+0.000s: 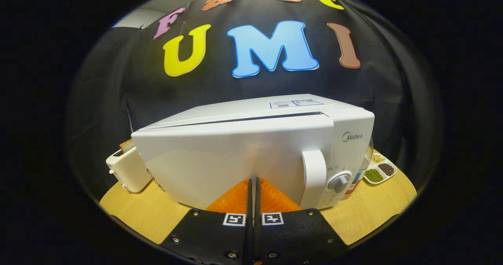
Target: Open the microwave, put the food inside, and close the microwave door.
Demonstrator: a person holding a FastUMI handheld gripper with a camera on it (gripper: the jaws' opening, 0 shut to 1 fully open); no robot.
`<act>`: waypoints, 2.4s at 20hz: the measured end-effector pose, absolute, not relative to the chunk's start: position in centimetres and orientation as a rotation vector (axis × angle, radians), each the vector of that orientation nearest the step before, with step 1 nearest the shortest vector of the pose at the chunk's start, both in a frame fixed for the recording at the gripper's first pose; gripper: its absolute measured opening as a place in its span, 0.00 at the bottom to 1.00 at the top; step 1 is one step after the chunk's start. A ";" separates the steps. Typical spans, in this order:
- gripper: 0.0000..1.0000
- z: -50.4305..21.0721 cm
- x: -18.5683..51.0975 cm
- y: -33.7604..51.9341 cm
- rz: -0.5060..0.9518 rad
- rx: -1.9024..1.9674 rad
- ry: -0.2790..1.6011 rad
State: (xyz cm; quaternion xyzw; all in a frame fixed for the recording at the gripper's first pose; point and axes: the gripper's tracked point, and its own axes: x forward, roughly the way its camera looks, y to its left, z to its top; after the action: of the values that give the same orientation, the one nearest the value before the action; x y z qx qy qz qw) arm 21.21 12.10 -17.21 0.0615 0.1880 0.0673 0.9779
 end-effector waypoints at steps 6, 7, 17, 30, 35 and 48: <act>0.01 -17.3 22.2 11.9 0.098 0.147 0.382; 0.02 -17.2 22.2 12.0 0.093 0.162 0.379; 0.02 -10.3 15.9 11.3 0.107 0.059 0.240; 0.03 -2.1 2.7 10.2 0.089 0.012 0.089; 0.80 -0.9 -0.4 9.1 0.079 -0.001 0.030; 0.97 -1.2 -2.5 6.7 0.084 0.000 0.042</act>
State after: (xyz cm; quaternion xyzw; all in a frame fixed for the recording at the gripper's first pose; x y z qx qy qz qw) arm -2.49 6.72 -1.21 -0.0001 0.0208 0.0421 0.9989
